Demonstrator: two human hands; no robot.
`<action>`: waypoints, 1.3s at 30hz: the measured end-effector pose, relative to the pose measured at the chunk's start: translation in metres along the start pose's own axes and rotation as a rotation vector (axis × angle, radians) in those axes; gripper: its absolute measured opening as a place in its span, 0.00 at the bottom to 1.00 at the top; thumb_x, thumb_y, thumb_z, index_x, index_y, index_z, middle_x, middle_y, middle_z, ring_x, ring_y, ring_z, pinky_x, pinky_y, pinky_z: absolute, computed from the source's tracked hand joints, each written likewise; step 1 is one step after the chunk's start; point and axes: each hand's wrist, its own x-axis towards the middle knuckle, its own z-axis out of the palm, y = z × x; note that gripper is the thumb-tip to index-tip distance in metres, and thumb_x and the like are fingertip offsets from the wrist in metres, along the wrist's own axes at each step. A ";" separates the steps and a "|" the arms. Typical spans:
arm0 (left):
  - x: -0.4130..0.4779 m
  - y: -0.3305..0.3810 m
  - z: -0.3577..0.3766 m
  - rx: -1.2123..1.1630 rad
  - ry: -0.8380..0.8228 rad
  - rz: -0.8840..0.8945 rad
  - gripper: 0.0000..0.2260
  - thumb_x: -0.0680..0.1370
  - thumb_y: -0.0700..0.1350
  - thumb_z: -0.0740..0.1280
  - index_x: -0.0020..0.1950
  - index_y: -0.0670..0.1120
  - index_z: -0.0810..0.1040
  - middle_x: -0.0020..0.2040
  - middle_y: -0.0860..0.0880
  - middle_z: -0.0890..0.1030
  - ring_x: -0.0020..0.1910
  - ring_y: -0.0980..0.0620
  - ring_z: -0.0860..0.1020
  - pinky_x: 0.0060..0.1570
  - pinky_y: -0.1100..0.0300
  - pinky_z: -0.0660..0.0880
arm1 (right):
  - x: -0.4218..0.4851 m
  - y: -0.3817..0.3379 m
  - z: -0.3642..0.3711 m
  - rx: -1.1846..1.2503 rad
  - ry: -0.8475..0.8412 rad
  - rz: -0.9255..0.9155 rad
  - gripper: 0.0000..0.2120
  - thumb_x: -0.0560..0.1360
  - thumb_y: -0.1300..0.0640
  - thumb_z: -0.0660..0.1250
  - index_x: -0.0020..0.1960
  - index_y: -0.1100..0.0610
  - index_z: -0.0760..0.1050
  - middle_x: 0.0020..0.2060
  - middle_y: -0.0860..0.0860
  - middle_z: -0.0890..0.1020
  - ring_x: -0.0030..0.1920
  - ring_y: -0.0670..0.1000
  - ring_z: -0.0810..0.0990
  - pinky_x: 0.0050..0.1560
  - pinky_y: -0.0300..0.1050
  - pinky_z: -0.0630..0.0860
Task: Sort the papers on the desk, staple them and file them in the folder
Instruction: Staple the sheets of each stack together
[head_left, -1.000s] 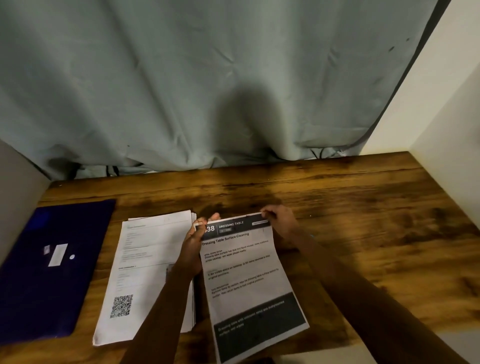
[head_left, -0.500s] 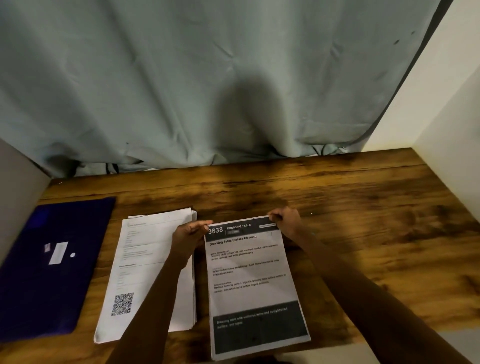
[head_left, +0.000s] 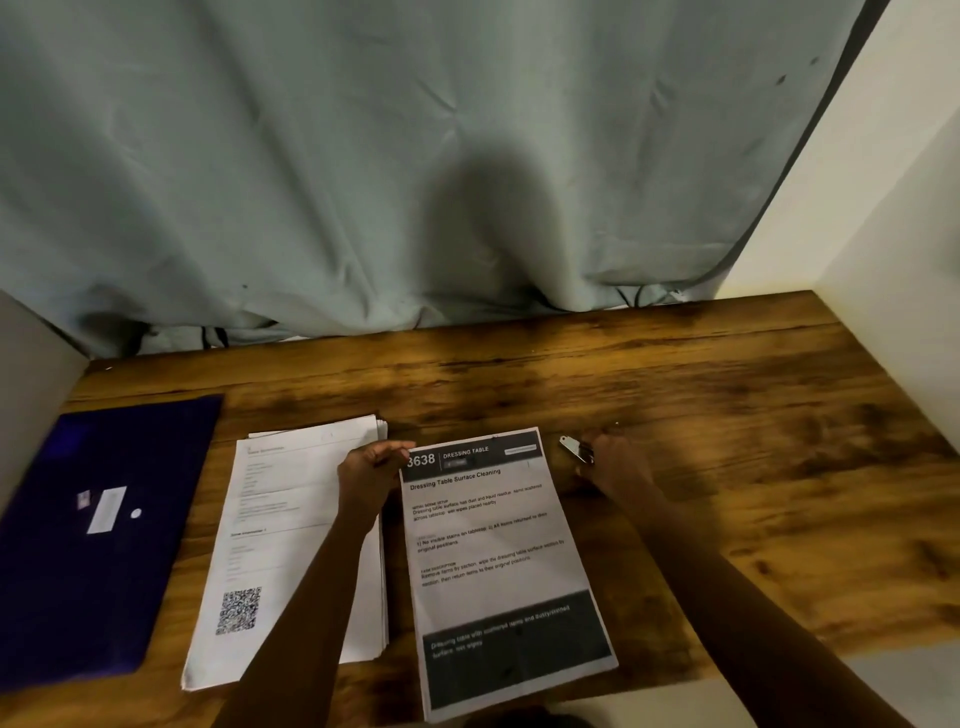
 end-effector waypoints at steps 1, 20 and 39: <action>0.000 0.000 0.000 -0.002 0.001 0.000 0.06 0.77 0.40 0.67 0.51 0.42 0.82 0.45 0.47 0.83 0.46 0.48 0.82 0.49 0.54 0.80 | -0.001 0.001 0.000 0.031 0.022 0.002 0.19 0.75 0.51 0.68 0.64 0.54 0.72 0.58 0.53 0.78 0.57 0.52 0.77 0.56 0.47 0.77; -0.014 0.021 0.006 0.027 -0.008 0.079 0.06 0.77 0.39 0.67 0.53 0.43 0.82 0.49 0.47 0.83 0.48 0.51 0.81 0.50 0.58 0.79 | -0.007 -0.129 -0.038 1.150 -0.236 -0.279 0.15 0.74 0.65 0.67 0.59 0.56 0.72 0.58 0.53 0.79 0.60 0.51 0.77 0.60 0.48 0.75; -0.020 0.031 0.011 0.118 0.009 0.185 0.08 0.78 0.38 0.65 0.54 0.43 0.82 0.50 0.50 0.83 0.46 0.57 0.80 0.46 0.73 0.75 | -0.009 -0.153 -0.030 0.895 -0.270 -0.321 0.19 0.76 0.60 0.67 0.66 0.58 0.70 0.65 0.55 0.74 0.66 0.54 0.70 0.63 0.54 0.72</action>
